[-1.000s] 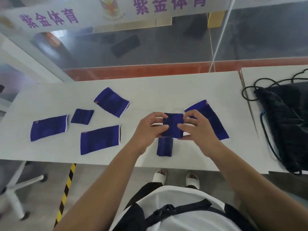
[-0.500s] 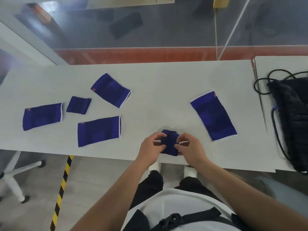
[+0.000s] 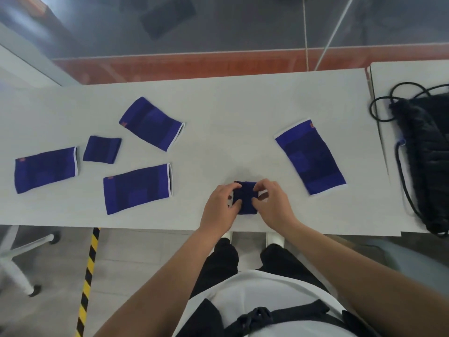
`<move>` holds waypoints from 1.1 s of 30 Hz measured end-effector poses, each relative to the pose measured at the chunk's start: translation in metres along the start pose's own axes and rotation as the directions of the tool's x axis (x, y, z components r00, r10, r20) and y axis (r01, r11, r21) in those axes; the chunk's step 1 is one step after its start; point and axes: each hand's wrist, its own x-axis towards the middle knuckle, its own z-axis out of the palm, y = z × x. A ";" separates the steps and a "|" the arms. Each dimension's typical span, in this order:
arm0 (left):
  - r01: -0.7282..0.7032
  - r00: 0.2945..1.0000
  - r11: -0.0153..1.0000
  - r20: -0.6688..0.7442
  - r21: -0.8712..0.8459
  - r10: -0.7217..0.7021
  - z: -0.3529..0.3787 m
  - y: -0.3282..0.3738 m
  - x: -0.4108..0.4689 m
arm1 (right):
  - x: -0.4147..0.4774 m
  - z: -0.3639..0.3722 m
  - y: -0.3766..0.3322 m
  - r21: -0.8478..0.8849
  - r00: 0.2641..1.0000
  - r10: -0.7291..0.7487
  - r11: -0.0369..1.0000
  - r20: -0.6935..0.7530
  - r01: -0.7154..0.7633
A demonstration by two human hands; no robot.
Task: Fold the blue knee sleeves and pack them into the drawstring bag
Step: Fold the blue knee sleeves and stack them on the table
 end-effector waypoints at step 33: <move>0.325 0.934 0.914 -0.236 0.243 -0.270 -0.057 -0.026 -0.056 | 0.007 -0.031 -0.042 -0.587 0.836 -0.360 0.597 0.413 0.547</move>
